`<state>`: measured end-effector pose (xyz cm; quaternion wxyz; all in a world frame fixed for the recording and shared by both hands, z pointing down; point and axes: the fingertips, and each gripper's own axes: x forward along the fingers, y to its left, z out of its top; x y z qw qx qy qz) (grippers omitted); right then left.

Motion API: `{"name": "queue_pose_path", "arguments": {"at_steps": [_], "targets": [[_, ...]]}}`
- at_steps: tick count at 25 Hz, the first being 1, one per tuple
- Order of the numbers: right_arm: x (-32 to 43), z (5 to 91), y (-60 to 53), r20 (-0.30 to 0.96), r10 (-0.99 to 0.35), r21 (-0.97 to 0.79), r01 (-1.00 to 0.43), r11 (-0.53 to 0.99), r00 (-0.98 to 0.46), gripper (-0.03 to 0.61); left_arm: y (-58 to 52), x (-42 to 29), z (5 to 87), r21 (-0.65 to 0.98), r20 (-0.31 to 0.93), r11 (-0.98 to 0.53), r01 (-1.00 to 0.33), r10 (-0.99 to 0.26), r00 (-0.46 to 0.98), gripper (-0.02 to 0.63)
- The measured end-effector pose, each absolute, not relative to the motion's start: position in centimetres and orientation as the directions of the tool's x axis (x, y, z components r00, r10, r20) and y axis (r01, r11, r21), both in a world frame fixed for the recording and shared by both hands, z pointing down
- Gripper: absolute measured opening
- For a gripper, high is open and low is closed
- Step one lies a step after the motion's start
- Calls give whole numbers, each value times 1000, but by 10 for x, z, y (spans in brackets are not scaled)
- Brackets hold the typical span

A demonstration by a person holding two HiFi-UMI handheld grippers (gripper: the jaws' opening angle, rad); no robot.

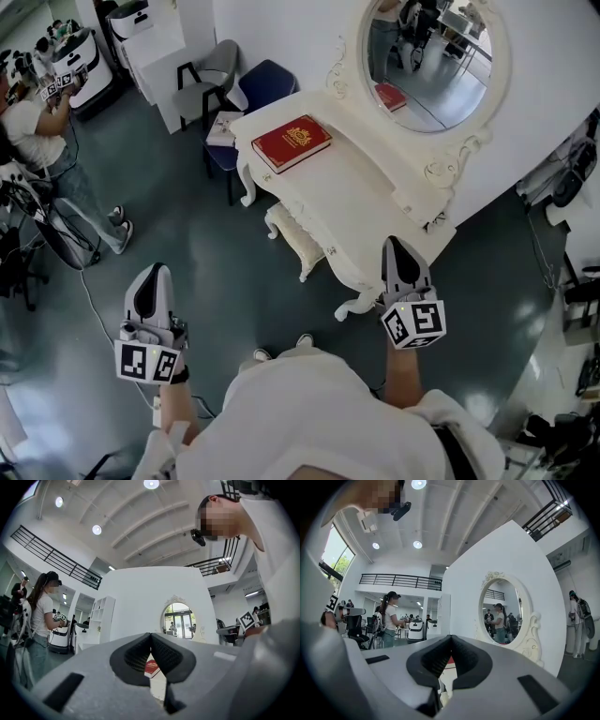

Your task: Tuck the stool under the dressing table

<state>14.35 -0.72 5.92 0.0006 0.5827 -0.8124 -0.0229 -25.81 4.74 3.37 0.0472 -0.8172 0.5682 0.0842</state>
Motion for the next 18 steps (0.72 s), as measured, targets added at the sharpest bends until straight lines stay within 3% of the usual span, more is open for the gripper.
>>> {"name": "queue_pose_path", "arguments": {"at_steps": [18], "targets": [[135,54,-10,-53,-936,49,-937,347,-349,-2,44,-250,40,43,-201,-357,-933,-918,342,17]]}}
